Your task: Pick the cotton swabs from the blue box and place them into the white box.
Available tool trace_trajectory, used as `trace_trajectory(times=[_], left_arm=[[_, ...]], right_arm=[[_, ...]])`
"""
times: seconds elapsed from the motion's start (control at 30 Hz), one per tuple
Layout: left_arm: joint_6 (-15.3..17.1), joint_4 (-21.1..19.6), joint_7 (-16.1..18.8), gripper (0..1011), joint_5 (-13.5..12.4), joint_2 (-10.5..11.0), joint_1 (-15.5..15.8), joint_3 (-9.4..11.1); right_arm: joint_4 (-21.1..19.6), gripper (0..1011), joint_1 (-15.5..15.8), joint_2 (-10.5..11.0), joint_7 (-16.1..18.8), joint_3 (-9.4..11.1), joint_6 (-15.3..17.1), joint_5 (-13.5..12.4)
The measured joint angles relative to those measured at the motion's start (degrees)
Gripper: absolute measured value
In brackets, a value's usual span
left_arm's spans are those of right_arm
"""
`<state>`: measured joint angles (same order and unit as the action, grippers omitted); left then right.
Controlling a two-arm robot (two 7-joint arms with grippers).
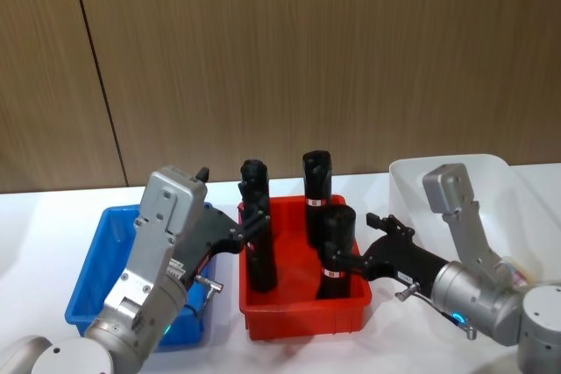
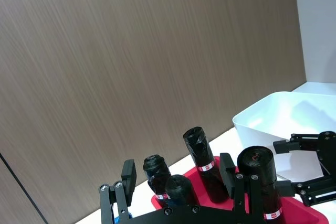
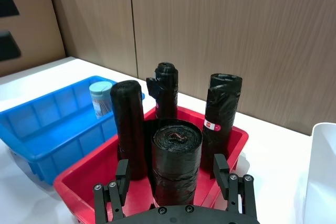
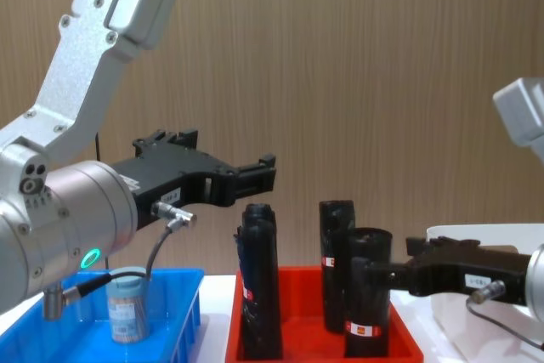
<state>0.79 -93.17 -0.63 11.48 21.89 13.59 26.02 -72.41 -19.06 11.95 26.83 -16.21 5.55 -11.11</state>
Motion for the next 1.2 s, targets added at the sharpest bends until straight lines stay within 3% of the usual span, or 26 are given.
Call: trace_trajectory(times=[0.93,1.03,1.2], left_arm=[[0.0,0.0,0.0,1004,0.0,0.0,0.0,0.0],[0.0,0.0,0.0,1004,0.0,0.0,0.0,0.0],[0.0,0.0,0.0,1004,0.0,0.0,0.0,0.0]], right_arm=[[11.8,1002,-7.2,-3.5,0.2,-1.5,-2.1,2.3],[12.8,975,-7.9,-3.9,0.1,-1.7,-2.3,2.4],[14.0,843,-8.7,-4.3,-0.1,-1.9,-2.6,2.7]])
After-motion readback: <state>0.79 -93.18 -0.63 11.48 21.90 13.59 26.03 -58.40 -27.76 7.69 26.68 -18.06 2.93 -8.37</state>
